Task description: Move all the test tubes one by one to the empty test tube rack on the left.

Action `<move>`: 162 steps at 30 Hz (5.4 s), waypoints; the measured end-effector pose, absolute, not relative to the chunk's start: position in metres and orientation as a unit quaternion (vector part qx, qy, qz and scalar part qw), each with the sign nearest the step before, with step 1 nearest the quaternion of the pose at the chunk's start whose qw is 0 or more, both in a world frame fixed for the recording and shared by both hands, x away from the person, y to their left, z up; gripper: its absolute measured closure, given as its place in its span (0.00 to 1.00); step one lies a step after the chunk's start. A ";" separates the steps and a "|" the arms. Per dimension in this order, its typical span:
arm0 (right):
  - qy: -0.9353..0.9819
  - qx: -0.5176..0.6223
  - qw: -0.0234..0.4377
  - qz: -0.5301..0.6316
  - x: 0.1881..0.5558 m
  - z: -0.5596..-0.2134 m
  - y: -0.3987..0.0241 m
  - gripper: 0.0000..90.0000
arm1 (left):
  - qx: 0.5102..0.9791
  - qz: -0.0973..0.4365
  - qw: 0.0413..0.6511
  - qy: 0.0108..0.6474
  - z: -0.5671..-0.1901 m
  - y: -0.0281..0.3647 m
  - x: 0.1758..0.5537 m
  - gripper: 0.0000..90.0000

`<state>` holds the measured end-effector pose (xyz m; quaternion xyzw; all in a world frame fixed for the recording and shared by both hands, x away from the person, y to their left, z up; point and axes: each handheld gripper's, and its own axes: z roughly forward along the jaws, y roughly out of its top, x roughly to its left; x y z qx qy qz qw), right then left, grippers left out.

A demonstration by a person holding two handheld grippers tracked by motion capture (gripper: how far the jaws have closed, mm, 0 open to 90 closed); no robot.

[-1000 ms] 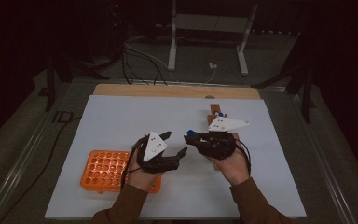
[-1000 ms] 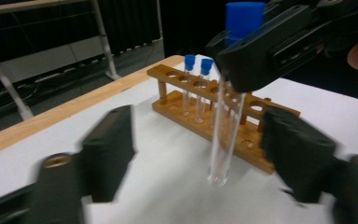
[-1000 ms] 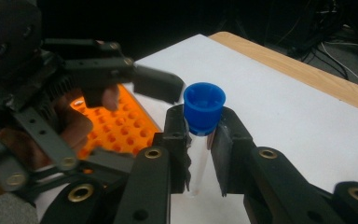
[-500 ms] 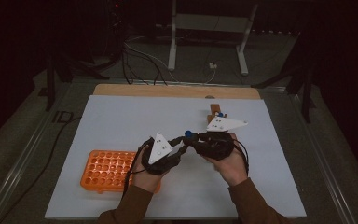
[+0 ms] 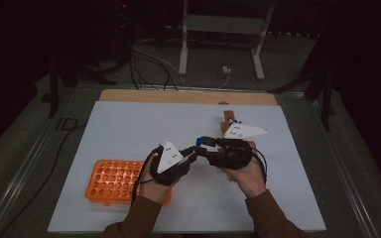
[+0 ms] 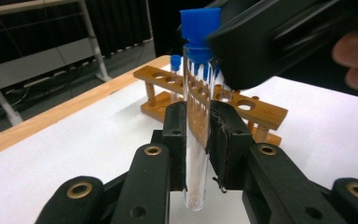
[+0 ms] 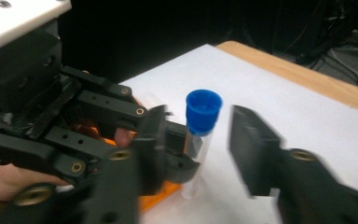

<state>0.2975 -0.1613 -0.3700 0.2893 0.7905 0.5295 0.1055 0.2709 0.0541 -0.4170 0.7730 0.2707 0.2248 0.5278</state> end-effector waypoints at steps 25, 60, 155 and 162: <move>0.754 0.353 0.157 0.532 0.293 -0.386 -0.215 0.00 | 0.750 0.210 0.532 0.333 -0.426 0.097 0.276 0.86; 0.743 0.374 0.152 0.534 0.287 -0.403 -0.234 0.00 | 0.758 0.211 0.489 0.377 -0.460 0.116 0.283 0.86; 0.755 0.415 0.193 0.470 0.316 -0.428 -0.252 0.04 | 0.708 0.204 0.512 0.441 -0.461 0.153 0.266 0.00; 0.758 0.427 0.195 0.452 0.321 -0.439 -0.253 0.16 | 0.704 0.200 0.517 0.444 -0.460 0.156 0.266 0.00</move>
